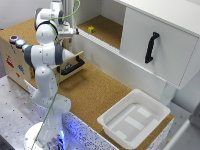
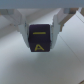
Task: Place the grasped purple object inside the box
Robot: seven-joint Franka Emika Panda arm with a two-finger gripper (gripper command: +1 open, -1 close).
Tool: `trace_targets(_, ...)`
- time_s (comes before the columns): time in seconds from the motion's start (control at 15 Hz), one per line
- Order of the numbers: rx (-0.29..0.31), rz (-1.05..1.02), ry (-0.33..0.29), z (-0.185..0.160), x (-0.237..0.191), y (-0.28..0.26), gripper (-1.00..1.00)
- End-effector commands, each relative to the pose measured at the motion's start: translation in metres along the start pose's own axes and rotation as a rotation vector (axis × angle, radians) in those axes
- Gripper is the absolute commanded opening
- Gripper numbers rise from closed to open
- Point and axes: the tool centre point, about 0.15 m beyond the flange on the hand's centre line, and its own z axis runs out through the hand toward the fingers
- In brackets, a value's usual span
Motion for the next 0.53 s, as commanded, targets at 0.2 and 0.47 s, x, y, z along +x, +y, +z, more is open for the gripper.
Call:
trace_targets(0.2, 0.033, -0.245, 0.119, 0.032, 0.002, 0.045, -1.0)
trace_targets(0.47, 0.013, -0.389, 0.047, 0.037, 0.025, 0.048, -1.0)
